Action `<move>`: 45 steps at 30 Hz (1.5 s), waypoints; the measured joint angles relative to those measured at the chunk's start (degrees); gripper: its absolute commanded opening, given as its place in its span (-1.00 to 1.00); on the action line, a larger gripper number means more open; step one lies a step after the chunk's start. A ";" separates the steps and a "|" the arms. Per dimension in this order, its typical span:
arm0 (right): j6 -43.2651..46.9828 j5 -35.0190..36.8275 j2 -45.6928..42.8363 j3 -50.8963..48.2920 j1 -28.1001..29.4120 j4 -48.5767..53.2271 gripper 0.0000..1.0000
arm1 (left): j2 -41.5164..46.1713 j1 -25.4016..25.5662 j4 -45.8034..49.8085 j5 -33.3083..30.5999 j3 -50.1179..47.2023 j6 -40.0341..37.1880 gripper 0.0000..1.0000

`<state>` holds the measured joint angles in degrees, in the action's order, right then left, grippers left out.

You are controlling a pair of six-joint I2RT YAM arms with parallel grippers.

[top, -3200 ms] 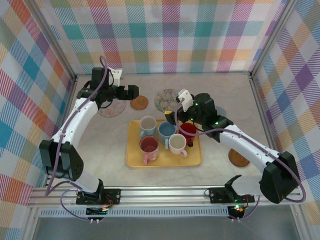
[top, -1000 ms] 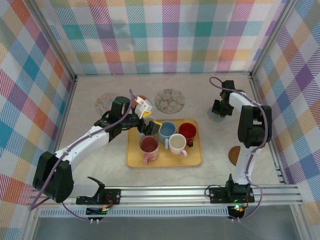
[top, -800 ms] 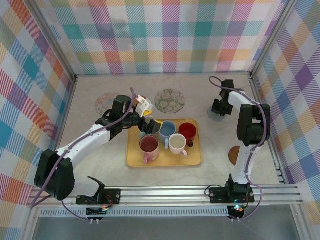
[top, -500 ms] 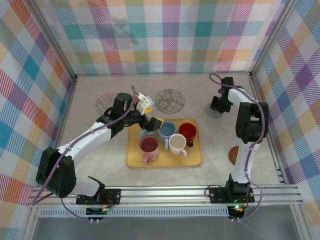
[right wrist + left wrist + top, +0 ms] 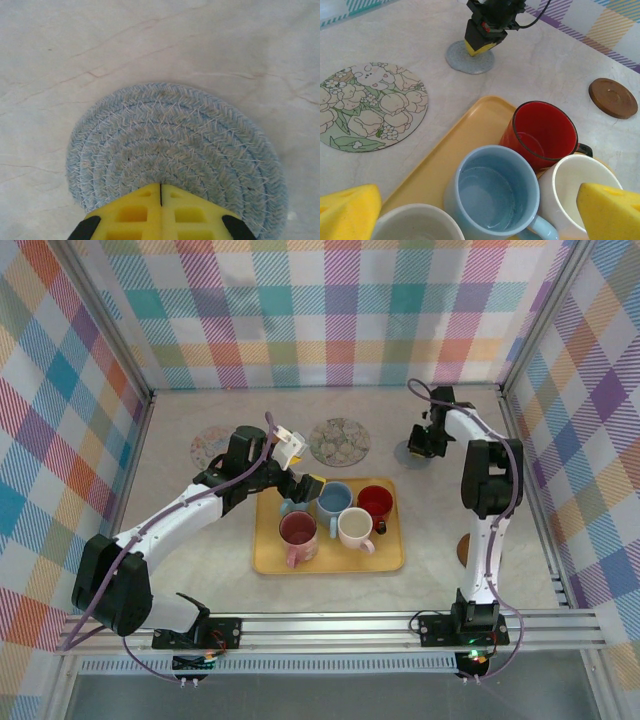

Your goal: Place the cup by the coaster

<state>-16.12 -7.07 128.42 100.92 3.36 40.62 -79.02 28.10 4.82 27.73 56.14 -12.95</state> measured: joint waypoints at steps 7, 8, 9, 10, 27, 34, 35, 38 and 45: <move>-1.05 -0.98 1.77 2.84 1.57 0.87 -1.00 | 0.02 0.00 0.26 -1.29 0.00 -0.22 0.99; -1.16 -1.09 2.01 3.21 1.62 1.01 -1.00 | 0.04 0.00 0.46 -1.46 0.00 -0.24 0.99; -1.27 -1.20 2.23 3.58 1.75 1.11 -1.00 | 0.11 0.00 0.76 -1.55 -0.02 -0.24 0.99; -1.38 -1.36 2.45 3.93 1.79 1.16 -1.00 | 0.20 0.00 0.94 -1.73 -0.07 -0.28 0.99; -2.56 -2.69 5.27 8.31 2.73 1.73 -1.00 | 0.68 0.00 1.09 -2.36 -0.17 -0.44 0.99; -2.56 -2.67 5.29 8.33 2.73 1.79 -1.00 | 0.92 0.00 1.09 -2.43 -0.46 -0.44 0.99; -2.60 -2.64 5.29 8.33 2.73 1.79 -1.00 | 0.92 0.00 1.07 -2.51 -0.48 -0.44 0.99; -2.75 -2.62 5.29 8.33 2.73 1.79 -1.00 | 1.03 0.00 1.07 -2.62 -0.48 -0.42 0.99; -2.80 -2.64 5.25 8.33 2.73 1.77 -0.83 | 1.44 0.00 1.01 -2.84 -0.63 -0.39 0.99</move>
<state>-18.92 -9.72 133.67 109.25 6.09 42.39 -77.58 28.10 5.82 24.88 55.51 -13.34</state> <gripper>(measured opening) 0.070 0.997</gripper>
